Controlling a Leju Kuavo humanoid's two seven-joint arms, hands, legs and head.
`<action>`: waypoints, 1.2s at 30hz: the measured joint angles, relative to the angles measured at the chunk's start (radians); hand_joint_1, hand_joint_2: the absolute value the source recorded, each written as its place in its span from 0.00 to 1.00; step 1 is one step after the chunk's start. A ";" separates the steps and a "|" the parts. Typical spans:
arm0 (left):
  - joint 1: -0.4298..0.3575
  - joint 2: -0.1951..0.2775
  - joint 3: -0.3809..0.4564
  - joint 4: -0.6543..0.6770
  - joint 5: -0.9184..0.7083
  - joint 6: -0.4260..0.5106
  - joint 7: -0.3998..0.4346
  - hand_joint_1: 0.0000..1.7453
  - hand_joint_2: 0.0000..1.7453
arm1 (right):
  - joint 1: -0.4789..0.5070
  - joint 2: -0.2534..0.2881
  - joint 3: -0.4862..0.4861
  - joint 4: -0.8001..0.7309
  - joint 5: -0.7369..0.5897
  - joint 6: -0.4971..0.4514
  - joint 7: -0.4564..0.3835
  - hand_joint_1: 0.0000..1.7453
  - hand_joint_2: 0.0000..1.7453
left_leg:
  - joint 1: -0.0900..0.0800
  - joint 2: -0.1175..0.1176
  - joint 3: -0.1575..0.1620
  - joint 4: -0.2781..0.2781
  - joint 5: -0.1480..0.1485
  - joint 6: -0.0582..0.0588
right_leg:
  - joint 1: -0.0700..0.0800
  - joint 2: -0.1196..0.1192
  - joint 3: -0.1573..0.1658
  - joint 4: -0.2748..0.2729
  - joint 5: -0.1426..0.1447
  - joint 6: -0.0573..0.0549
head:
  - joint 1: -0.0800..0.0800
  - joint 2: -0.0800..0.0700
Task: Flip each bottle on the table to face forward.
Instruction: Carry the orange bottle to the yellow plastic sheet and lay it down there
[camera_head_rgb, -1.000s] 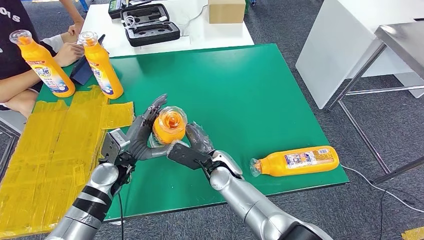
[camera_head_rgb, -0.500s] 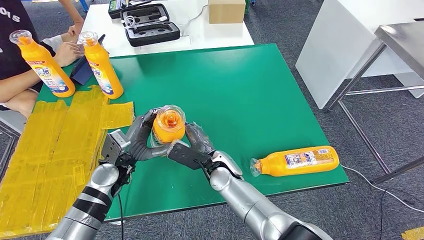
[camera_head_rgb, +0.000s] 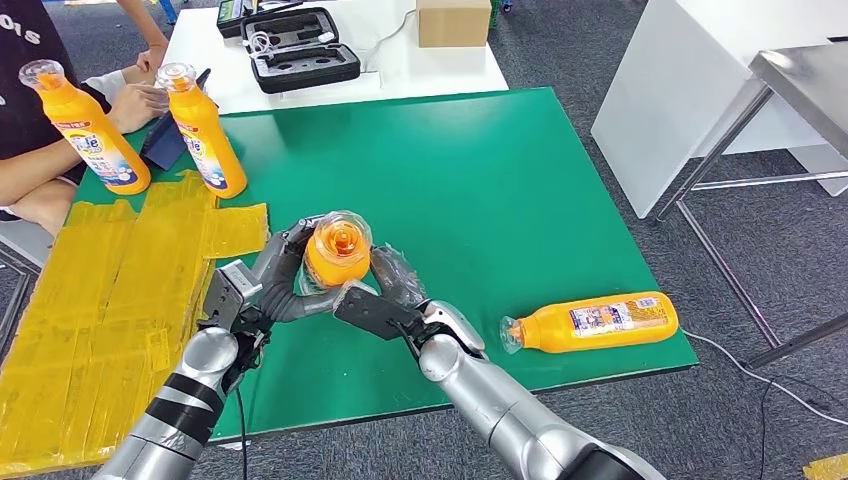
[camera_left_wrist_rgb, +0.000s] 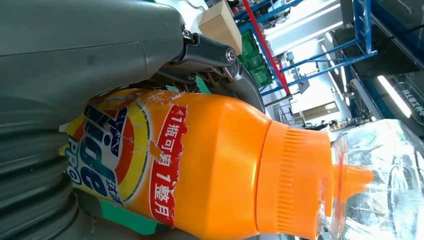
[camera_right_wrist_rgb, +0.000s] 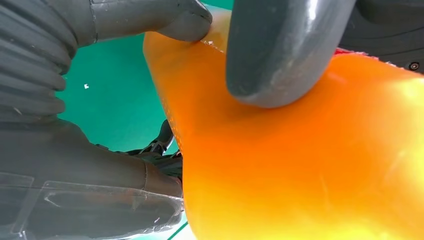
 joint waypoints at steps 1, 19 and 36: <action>0.000 0.000 0.000 0.000 0.000 0.000 0.000 1.00 1.00 | 0.000 0.000 0.000 0.000 0.000 0.000 0.000 1.00 1.00 | 0.000 0.000 0.000 0.000 0.000 0.000 | 0.000 0.000 0.000 0.000 0.000 0.000 | 0.000 0.000; 0.002 0.006 0.026 0.000 -0.034 0.060 0.001 1.00 1.00 | 0.010 0.000 -0.018 -0.035 -0.027 -0.046 -0.007 0.00 1.00 | 0.000 0.000 0.000 0.000 0.000 0.000 | 0.000 0.000 0.000 0.000 0.000 0.000 | 0.000 0.000; -0.098 0.048 0.113 0.048 -0.457 0.494 0.105 1.00 1.00 | 0.096 -0.046 -0.101 -0.258 -0.014 -0.153 -0.019 0.00 1.00 | 0.000 0.000 0.000 0.000 0.000 0.000 | 0.000 0.000 -0.001 0.000 0.000 0.000 | 0.000 0.000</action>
